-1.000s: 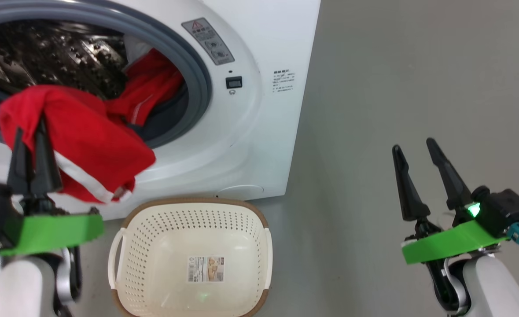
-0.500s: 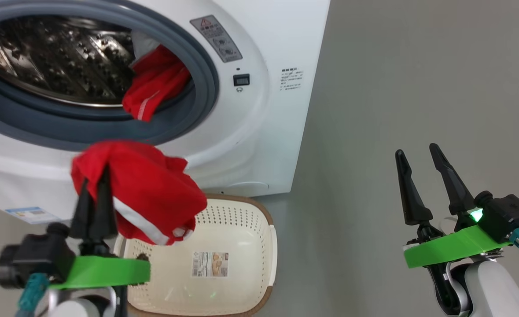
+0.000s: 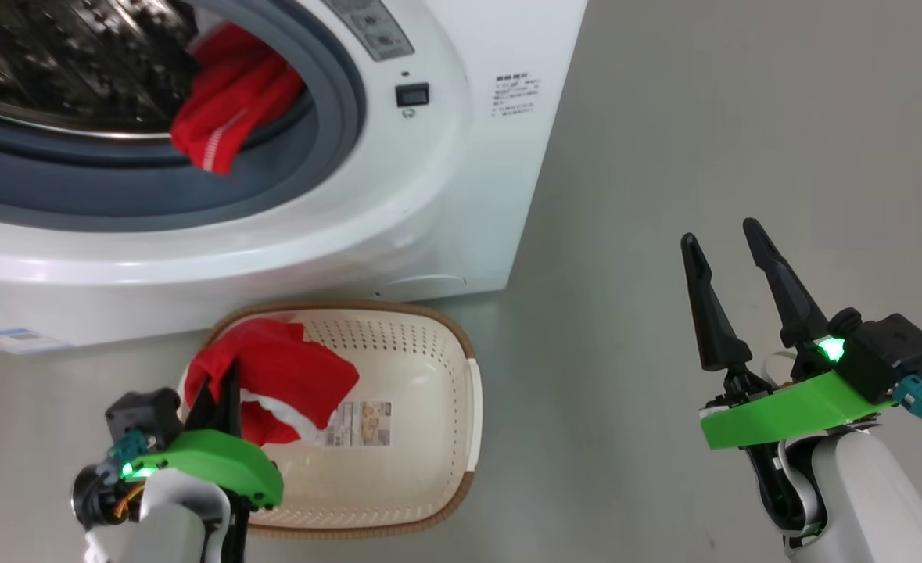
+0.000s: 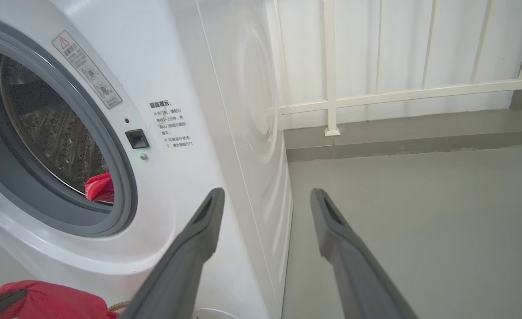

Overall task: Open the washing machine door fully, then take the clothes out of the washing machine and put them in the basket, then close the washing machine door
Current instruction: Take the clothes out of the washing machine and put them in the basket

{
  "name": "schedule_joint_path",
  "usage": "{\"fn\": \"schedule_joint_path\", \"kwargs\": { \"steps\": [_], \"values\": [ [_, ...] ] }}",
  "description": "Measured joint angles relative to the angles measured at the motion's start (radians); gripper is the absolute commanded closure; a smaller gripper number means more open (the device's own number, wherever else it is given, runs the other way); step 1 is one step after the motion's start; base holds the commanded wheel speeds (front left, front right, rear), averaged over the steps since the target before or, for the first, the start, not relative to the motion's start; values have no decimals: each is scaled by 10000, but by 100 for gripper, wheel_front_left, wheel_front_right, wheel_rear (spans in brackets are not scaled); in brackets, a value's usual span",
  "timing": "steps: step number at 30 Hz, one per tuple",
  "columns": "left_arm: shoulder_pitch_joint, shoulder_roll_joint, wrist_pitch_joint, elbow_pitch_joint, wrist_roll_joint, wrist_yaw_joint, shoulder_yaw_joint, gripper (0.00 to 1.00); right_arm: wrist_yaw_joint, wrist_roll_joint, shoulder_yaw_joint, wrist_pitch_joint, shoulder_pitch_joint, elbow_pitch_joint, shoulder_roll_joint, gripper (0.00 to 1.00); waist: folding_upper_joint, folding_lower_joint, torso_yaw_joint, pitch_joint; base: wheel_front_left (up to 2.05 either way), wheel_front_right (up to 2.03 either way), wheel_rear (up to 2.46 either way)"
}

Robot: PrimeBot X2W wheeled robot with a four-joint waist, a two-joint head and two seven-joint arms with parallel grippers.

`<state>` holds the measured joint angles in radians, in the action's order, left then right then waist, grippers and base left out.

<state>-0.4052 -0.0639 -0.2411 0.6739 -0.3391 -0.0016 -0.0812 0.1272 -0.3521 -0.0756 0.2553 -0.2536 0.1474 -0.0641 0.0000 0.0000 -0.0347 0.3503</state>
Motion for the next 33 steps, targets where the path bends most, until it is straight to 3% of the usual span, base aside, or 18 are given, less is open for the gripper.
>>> {"fn": "schedule_joint_path", "kwargs": {
  "steps": [6,10,23,25,26,27,33],
  "values": [
    [-1299,205,127,2761,-802,-779,63,100,0,0,-65,0,-248,-12,-50,0,0,0,-204,570,0,0,0],
    [-1963,238,290,4125,-1198,-1058,46,100,0,0,-128,0,-443,-36,-52,0,0,0,-375,946,0,0,0],
    [-3135,245,828,5868,-1214,-1233,-750,100,0,0,-330,0,-988,-82,-65,0,0,0,-790,1986,0,0,0],
    [-3178,244,907,5940,-1214,-1233,-867,65,0,0,-349,0,-1047,-81,-56,0,0,-1,-851,2069,0,0,0],
    [-3178,245,907,5971,-1214,-1233,-897,40,0,0,-353,0,-1047,-67,-52,0,1,0,-880,2086,0,0,0],
    [-3177,242,899,5988,-1216,-1235,-940,0,0,0,-353,0,-1047,-48,-48,0,0,0,-901,2084,0,0,0],
    [-3170,242,176,5875,-1336,-1235,-1160,0,0,2,-238,2,-1039,48,-38,0,0,0,-879,1784,0,0,0]
  ]
}}
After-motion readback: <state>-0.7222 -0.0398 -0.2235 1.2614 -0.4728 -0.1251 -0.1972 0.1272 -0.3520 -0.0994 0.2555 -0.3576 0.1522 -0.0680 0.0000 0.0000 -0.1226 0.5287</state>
